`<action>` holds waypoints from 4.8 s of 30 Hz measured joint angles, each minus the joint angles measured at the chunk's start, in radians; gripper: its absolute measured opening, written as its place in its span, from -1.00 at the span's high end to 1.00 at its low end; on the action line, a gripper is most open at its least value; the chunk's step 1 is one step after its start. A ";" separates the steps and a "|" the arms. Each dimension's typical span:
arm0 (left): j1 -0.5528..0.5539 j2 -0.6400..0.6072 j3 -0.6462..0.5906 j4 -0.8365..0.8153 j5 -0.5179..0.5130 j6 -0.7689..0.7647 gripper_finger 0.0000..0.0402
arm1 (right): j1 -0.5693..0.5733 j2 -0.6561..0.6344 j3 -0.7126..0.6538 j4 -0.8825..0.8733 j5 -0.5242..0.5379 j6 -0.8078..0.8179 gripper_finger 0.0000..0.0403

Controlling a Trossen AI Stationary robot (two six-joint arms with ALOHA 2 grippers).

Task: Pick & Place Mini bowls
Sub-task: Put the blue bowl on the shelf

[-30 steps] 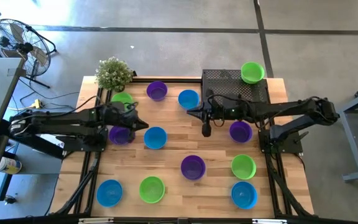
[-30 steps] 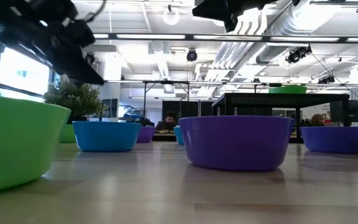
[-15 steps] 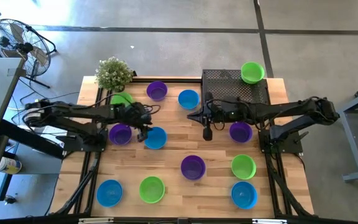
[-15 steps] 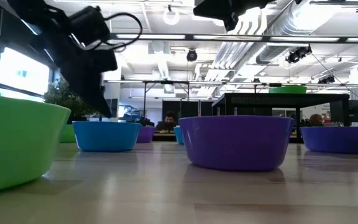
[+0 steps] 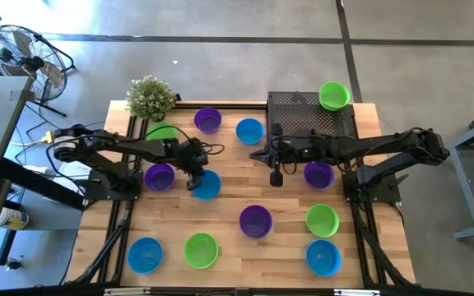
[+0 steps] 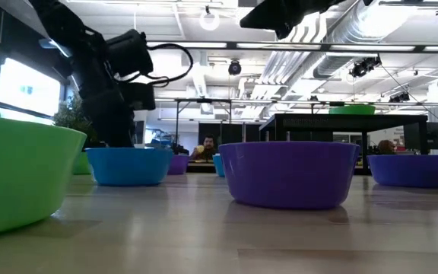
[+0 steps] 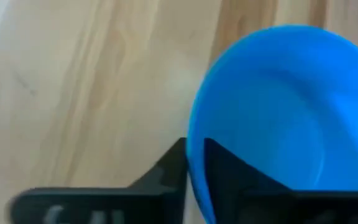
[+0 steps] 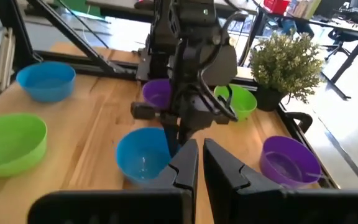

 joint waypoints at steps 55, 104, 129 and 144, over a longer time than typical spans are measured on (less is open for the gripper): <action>-0.001 0.069 0.090 0.385 -0.033 -0.052 0.92 | 0.105 -0.006 -0.113 -0.162 0.250 0.439 0.47; 0.000 -0.122 -0.480 1.138 0.027 0.020 0.98 | -0.153 0.825 0.653 -0.720 -0.167 0.130 0.67; 0.000 -0.122 -0.479 1.130 0.048 -0.033 0.98 | -0.258 0.402 0.652 -0.951 -0.200 0.176 0.99; 0.000 -0.122 -0.479 1.132 0.048 -0.032 0.98 | -0.528 0.285 0.653 -0.973 -0.167 0.135 0.97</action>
